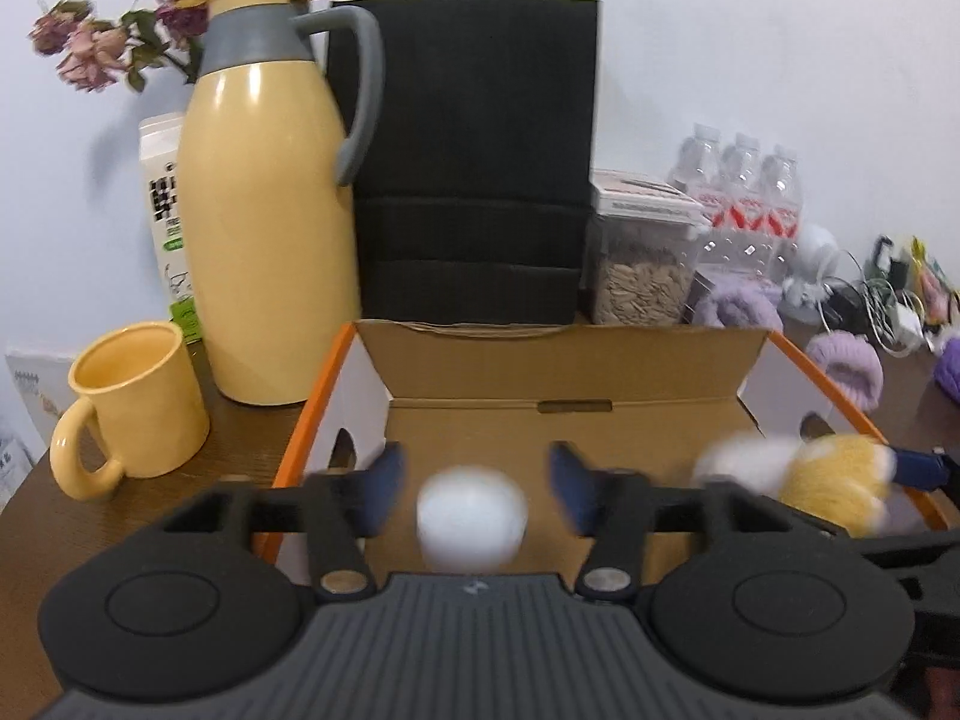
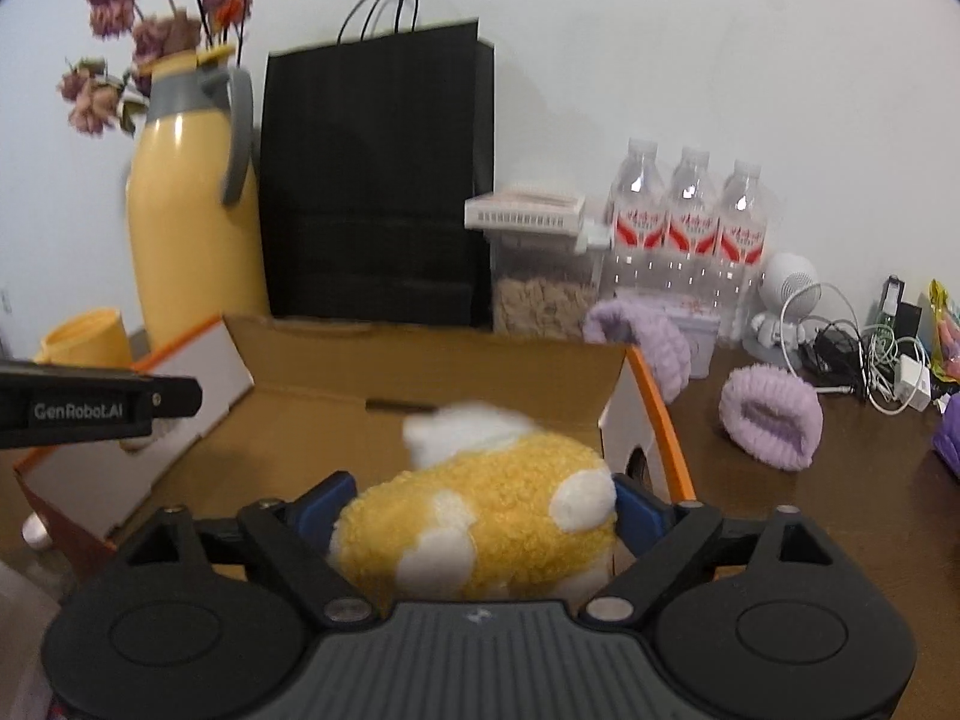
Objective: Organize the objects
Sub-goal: 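Carry the cap with the left tool into the cardboard box while the right tool drops the plush toy in, then grasp the white bottle cap beside the tissue with the right tool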
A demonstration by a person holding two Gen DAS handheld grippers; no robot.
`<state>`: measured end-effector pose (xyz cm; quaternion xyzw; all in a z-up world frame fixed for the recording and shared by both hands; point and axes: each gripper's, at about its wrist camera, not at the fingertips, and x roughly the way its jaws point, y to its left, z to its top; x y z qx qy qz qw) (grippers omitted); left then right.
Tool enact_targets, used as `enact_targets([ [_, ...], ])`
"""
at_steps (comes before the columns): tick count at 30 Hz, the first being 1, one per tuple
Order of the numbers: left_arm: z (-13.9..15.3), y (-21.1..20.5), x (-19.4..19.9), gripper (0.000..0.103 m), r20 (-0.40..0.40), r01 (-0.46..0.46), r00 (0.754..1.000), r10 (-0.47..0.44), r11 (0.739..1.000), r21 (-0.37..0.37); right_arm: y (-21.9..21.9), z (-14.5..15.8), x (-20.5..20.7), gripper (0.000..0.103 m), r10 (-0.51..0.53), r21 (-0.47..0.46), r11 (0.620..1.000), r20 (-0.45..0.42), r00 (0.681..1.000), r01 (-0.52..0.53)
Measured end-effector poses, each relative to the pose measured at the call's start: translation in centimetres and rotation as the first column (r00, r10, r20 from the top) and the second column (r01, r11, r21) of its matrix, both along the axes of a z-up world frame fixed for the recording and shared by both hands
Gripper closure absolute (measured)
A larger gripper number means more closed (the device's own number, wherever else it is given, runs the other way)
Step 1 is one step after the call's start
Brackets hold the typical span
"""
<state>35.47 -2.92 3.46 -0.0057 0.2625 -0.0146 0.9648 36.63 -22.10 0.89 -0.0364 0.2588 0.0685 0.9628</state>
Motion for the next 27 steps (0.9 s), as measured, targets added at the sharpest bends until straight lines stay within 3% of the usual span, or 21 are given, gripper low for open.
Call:
enact_targets([
  [2,0.1,-0.2,-0.6,0.0,0.036,-0.007,0.999,0.007,1.0,0.015,0.1,-0.1,0.0,0.001,-0.012,-0.014,1.0,-0.004,1.0,0.012],
  [16,1.4,-0.2,-1.8,0.0,0.084,-0.039,0.996,0.039,0.999,0.006,0.4,1.3,-1.4,0.0,0.001,-0.007,1.0,0.028,1.0,-0.001],
  [27,4.7,0.6,-7.8,0.0,0.191,-0.043,0.981,0.042,0.999,0.001,1.0,4.2,-6.4,0.0,0.029,-0.024,0.999,0.122,0.992,-0.026],
])
